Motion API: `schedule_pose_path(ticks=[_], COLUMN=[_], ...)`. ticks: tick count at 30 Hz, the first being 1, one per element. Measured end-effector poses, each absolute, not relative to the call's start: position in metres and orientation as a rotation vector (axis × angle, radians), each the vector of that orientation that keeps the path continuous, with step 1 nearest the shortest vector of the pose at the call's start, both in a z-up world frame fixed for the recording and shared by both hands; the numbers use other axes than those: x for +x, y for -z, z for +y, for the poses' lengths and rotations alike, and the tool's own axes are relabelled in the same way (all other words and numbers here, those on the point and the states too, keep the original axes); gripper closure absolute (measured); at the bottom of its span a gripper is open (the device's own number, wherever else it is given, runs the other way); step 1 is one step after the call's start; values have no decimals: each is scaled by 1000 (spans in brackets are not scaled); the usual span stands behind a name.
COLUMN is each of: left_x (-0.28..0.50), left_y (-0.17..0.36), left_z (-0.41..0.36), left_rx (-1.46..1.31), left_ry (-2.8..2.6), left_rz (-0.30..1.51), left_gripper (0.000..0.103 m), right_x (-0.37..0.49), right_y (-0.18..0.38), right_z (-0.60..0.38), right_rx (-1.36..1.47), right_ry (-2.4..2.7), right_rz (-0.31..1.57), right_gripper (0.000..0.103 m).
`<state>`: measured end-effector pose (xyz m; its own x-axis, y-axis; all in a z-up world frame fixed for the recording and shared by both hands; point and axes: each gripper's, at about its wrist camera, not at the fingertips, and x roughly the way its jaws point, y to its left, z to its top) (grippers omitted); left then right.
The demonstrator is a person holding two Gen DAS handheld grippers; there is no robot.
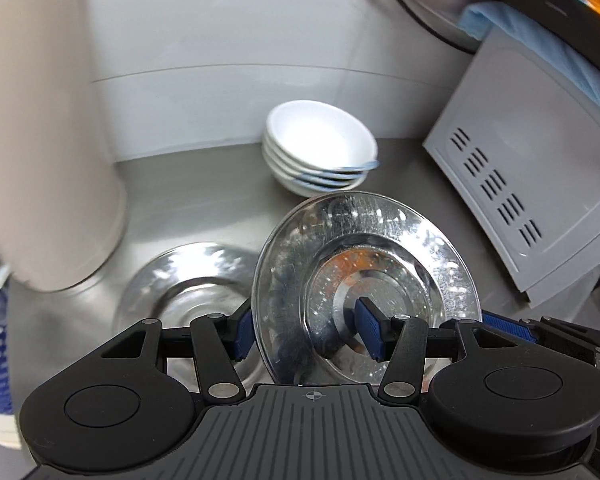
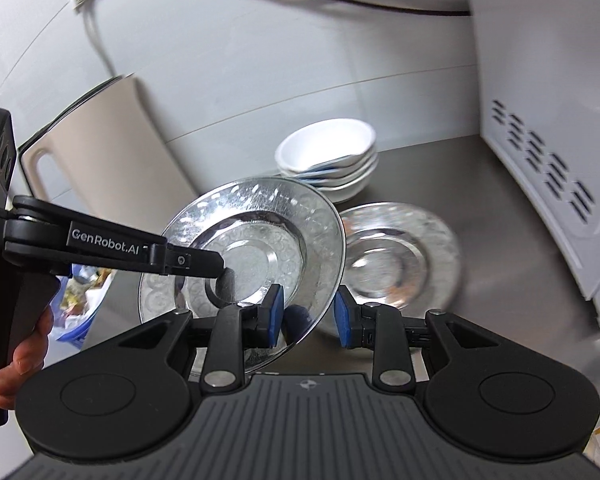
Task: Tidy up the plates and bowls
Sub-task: 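Carry the steel plate with both grippers and lower it onto the plate stack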
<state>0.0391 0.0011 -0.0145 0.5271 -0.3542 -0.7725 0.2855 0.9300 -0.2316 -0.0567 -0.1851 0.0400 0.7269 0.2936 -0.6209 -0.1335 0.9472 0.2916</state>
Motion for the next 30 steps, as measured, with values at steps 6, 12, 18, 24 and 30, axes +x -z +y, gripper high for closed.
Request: schedule_pose_path(ticks=[6, 12, 18, 24, 30], left_x=[49, 59, 68, 80, 90], left_y=[16, 21, 30, 44, 53], left_z=[-21, -40, -52, -55, -55], left_rx=[-60, -39, -25, -35, -39], left_ry=[425, 454, 472, 467, 453], left_rz=[950, 972, 1004, 1055, 1086], left_gripper=[0, 0, 0, 0, 0], right_x=[-53, -50, -45, -35, -16], right_y=[-39, -33, -25, -17, -10], right_z=[-205, -220, -232, -235, -232], right_rx=[251, 266, 278, 281, 275], right_ry=[-192, -158, -138, -132, -132], right_rz=[720, 729, 754, 787, 810], right_gripper=[70, 70, 70, 70, 70])
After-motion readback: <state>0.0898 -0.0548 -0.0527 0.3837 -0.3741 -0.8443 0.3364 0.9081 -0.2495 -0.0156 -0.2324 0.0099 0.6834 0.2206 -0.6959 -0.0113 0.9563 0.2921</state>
